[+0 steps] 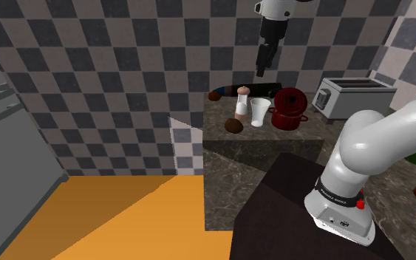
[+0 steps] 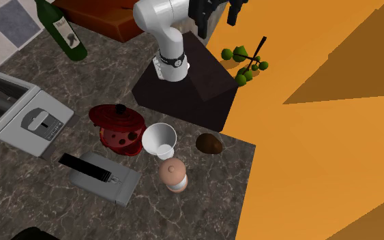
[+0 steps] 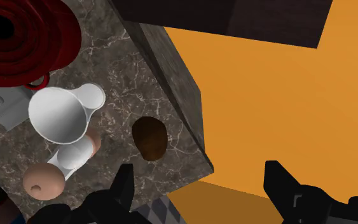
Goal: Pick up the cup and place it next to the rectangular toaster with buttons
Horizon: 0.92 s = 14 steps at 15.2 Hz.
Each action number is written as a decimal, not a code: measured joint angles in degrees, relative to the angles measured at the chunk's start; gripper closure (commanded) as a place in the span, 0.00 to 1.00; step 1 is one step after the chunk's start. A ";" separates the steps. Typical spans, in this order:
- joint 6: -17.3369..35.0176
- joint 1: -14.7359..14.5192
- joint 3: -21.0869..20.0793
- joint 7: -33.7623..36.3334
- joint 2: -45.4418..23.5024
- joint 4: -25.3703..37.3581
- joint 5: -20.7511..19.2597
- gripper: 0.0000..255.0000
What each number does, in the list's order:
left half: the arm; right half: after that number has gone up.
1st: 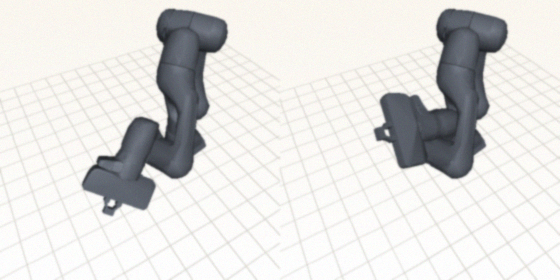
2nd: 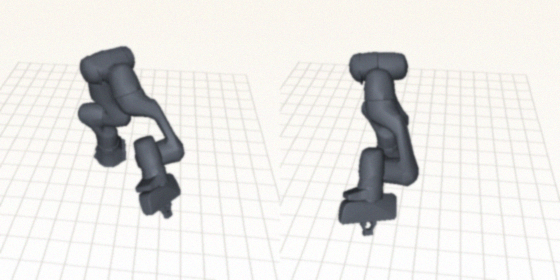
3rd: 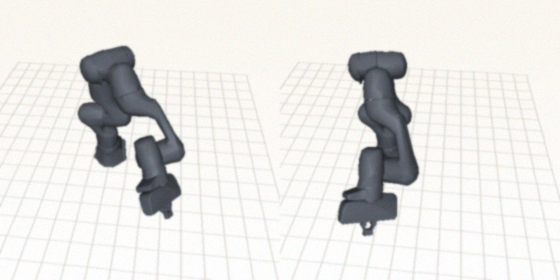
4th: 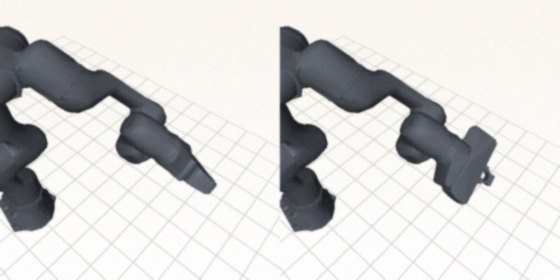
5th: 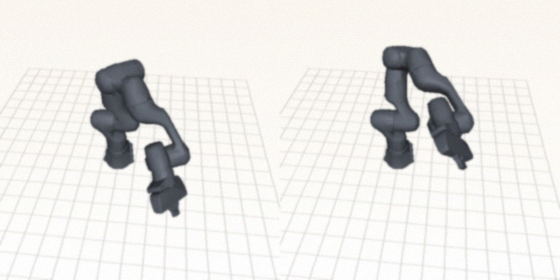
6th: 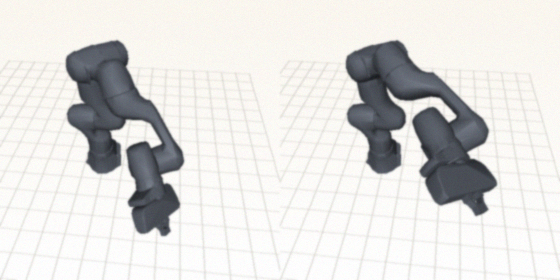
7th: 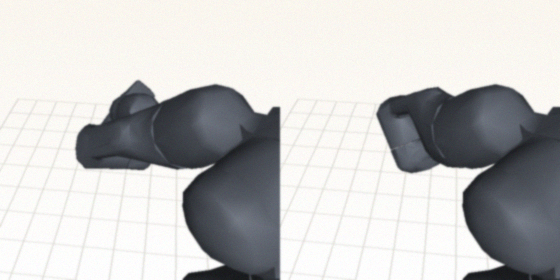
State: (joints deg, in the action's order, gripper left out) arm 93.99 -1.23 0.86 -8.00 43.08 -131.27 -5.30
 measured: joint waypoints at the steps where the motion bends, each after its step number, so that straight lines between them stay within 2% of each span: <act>1: 0.00 0.00 0.00 0.00 0.00 0.00 0.00 0.00; 7: 8.33 1.64 2.45 -2.51 -1.53 -6.76 -4.09 0.00; 14: 20.70 4.72 6.27 -5.36 -6.83 -13.14 -10.34 0.00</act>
State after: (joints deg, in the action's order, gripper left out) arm 114.68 3.49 7.13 -13.36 36.25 -144.42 -15.64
